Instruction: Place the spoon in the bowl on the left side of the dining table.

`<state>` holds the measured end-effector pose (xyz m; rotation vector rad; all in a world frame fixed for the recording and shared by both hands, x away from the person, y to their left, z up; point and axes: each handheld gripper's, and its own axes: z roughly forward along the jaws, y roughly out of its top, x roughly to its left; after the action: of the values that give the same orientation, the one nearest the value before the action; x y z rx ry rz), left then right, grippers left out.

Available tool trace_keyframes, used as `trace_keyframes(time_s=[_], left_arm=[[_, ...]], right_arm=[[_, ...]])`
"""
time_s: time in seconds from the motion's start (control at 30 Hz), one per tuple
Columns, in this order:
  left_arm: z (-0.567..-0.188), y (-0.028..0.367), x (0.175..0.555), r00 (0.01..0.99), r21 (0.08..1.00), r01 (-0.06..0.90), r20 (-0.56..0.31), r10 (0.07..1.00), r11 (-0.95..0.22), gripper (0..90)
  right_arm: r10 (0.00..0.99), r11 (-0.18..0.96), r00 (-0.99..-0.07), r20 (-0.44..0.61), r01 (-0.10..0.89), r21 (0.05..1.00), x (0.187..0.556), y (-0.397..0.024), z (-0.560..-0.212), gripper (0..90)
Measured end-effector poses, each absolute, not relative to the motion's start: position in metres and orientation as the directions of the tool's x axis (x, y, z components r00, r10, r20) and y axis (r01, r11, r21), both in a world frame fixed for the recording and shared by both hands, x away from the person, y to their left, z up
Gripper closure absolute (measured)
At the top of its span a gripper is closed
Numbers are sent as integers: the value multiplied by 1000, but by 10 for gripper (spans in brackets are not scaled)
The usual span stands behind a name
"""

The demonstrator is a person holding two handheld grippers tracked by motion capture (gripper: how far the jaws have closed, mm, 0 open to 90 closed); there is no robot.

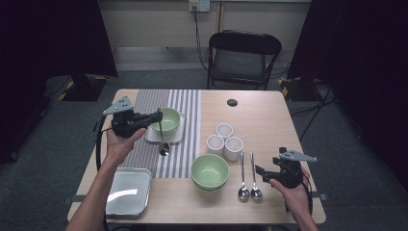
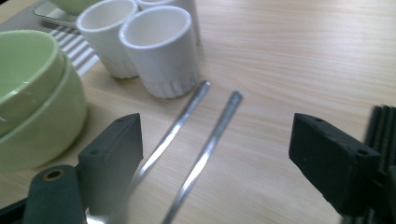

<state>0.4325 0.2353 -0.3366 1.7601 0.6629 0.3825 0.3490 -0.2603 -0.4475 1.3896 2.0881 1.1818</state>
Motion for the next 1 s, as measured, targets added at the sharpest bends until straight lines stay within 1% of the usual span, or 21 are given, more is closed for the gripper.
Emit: trace_keyframes(time_s=[0.3,0.4,0.6,0.77,0.83,0.9,1.0], left_arm=[[-331,237,445,777,955,242,-85,624,-171,900],[-329,235,452,774,954,240,-78,629,-177,900],[-326,236,468,755,956,244,-79,650,-166,900],[-327,240,481,735,954,259,-93,672,-151,900],[-328,241,485,727,956,267,-115,677,-124,900],[-328,242,489,722,955,267,-113,683,-125,900],[-329,245,495,712,959,268,-133,689,-92,900]], right_arm=[[918,162,-379,116,627,762,345,-291,-464,164],[930,175,-357,83,632,755,344,-299,-466,168],[949,147,-304,81,656,740,345,-317,-478,164],[959,132,-270,80,683,718,346,-325,-489,166],[964,137,-259,65,688,712,346,-325,-493,173],[964,156,-263,41,682,715,346,-324,-494,174],[965,170,-263,18,672,721,345,-322,-495,172]])
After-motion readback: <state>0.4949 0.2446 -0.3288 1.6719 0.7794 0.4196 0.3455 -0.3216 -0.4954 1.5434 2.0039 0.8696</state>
